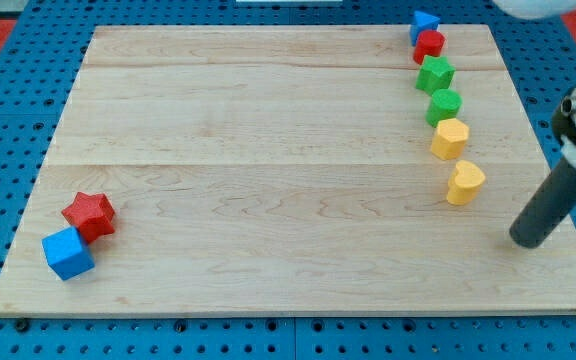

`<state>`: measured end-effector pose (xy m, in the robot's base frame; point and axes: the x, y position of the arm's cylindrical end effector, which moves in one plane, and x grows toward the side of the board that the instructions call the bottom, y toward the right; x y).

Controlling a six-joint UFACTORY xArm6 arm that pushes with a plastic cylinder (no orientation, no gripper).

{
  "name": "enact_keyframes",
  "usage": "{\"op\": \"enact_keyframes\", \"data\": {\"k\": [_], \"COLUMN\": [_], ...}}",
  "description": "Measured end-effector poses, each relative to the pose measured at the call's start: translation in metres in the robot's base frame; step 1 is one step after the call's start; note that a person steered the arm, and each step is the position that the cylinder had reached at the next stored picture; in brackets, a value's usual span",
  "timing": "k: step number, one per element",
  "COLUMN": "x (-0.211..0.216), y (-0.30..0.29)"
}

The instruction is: Point your arm to the blue triangle

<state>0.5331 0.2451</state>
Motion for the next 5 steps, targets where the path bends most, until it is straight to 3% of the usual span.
{"op": "enact_keyframes", "data": {"k": [2, 3, 5], "x": [-0.028, -0.079, -0.242], "y": [0.057, 0.077, 0.075]}}
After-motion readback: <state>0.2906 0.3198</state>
